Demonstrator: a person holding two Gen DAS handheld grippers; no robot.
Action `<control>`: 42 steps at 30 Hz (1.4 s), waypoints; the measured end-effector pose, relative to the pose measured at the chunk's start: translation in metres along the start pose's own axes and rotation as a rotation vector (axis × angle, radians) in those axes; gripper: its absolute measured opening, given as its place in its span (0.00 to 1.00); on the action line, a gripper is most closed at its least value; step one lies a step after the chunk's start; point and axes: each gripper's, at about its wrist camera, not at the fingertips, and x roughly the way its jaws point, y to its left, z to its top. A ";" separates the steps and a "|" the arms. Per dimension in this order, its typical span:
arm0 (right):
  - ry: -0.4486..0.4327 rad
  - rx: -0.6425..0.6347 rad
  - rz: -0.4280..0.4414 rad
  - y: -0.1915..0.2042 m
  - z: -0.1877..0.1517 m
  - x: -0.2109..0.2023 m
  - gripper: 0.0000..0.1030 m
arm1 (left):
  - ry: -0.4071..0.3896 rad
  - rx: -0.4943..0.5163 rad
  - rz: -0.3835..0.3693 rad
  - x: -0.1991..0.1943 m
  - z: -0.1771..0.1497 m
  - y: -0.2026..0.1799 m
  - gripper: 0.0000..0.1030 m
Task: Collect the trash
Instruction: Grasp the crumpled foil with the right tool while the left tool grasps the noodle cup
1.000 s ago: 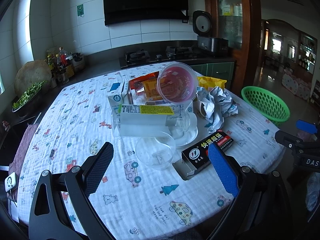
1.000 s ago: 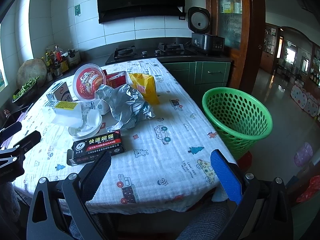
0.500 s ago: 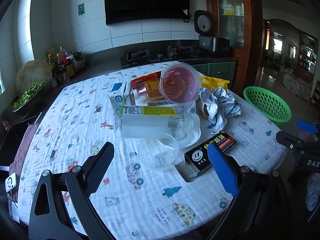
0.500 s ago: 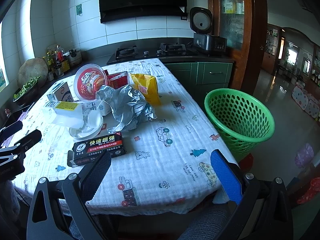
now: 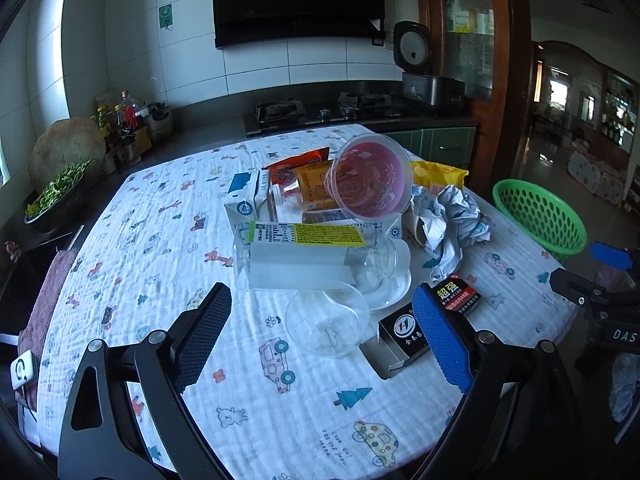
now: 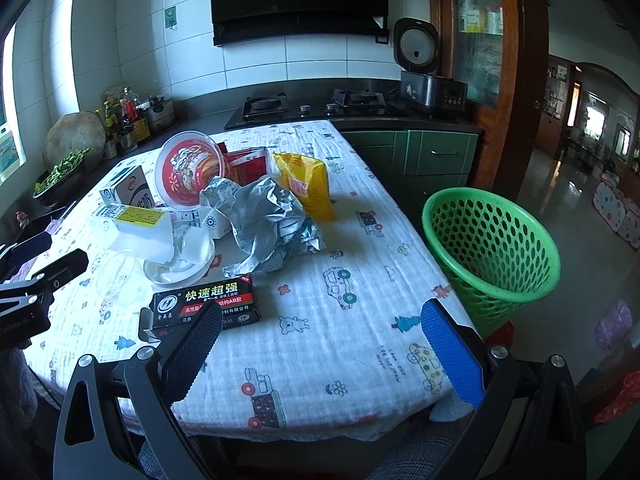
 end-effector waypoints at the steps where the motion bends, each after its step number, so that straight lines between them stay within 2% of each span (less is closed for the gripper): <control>1: 0.002 -0.008 0.008 0.001 0.002 0.003 0.94 | 0.001 -0.005 0.004 0.000 0.001 0.002 0.87; 9: 0.010 -0.058 0.098 0.004 0.022 0.029 0.93 | 0.004 -0.038 0.028 0.007 0.011 0.023 0.81; 18: 0.021 -0.185 0.167 0.021 0.051 0.067 0.93 | 0.018 -0.052 0.034 0.022 0.023 0.034 0.74; 27: 0.058 -0.262 0.182 0.033 0.061 0.110 0.93 | 0.022 -0.034 0.004 0.040 0.045 0.035 0.71; 32: 0.083 -0.287 0.151 0.037 0.063 0.134 0.93 | 0.038 -0.021 -0.060 0.056 0.061 0.028 0.68; 37: 0.091 -0.296 0.140 0.041 0.061 0.145 0.92 | 0.049 0.026 -0.085 0.076 0.074 0.014 0.67; 38: 0.093 -0.297 0.134 0.041 0.061 0.146 0.88 | 0.052 0.035 -0.092 0.080 0.077 0.012 0.67; 39: 0.098 -0.296 0.133 0.041 0.060 0.147 0.76 | 0.056 0.046 -0.099 0.084 0.079 0.008 0.67; 42: 0.111 -0.275 0.142 0.038 0.060 0.150 0.68 | 0.087 0.068 -0.109 0.101 0.084 0.001 0.63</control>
